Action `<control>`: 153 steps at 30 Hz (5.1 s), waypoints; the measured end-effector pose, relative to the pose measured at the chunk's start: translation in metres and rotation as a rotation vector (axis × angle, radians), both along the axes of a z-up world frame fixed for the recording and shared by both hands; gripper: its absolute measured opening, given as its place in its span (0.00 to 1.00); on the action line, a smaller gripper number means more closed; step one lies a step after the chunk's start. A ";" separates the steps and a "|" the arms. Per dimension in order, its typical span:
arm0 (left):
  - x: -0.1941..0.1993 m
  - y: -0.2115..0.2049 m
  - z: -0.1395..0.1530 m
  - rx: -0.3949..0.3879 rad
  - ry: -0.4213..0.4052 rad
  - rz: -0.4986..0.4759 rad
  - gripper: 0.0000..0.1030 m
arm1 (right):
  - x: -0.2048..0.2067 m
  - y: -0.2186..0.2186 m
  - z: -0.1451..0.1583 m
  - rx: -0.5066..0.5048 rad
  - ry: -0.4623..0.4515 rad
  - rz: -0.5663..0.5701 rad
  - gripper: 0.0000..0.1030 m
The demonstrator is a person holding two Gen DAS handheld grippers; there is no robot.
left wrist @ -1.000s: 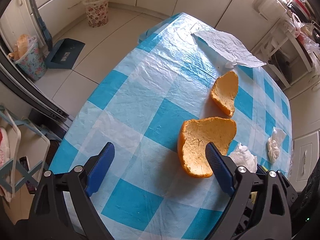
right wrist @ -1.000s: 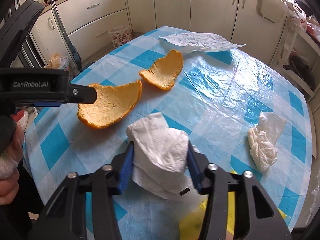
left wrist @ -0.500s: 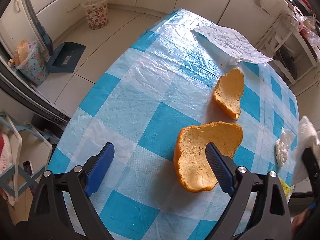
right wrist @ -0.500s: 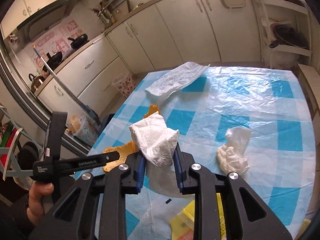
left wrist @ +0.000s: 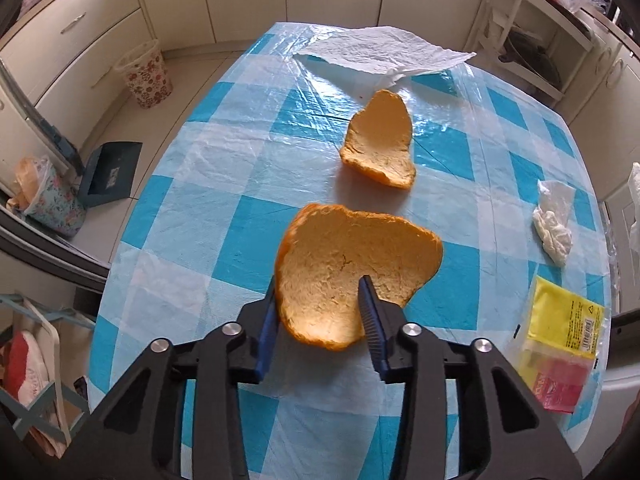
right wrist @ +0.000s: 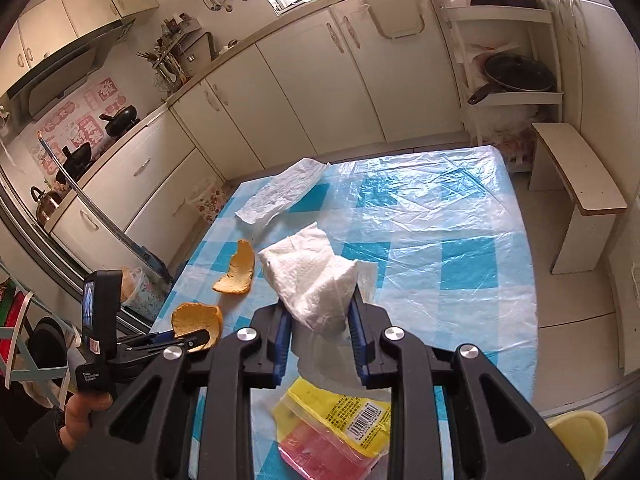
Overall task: Collect trash
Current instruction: 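Grasp the large orange peel by its rim with the left tool, then carry the white tissue to the yellow bin and open the right tool, then lower the orange peel into the yellow bin and open the left tool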
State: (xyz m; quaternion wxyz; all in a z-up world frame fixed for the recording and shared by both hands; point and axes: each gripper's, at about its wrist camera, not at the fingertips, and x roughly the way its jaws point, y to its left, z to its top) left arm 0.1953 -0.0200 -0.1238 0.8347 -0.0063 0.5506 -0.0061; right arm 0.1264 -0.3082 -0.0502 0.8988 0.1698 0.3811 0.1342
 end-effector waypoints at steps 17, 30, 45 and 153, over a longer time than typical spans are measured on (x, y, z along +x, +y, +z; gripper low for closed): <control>-0.053 -0.030 0.013 0.007 -0.027 -0.227 0.19 | -0.033 -0.006 0.004 -0.053 -0.006 -0.008 0.27; -0.048 -0.036 0.001 0.074 -0.006 -0.224 0.41 | -0.037 -0.009 0.001 -0.079 0.002 0.005 0.28; -0.049 -0.042 0.001 0.101 -0.019 -0.243 0.53 | -0.039 -0.003 0.000 -0.090 0.009 0.021 0.28; -0.158 -0.232 0.069 -0.156 -0.209 -0.553 0.80 | -0.173 -0.174 0.105 -0.155 -0.200 -0.574 0.88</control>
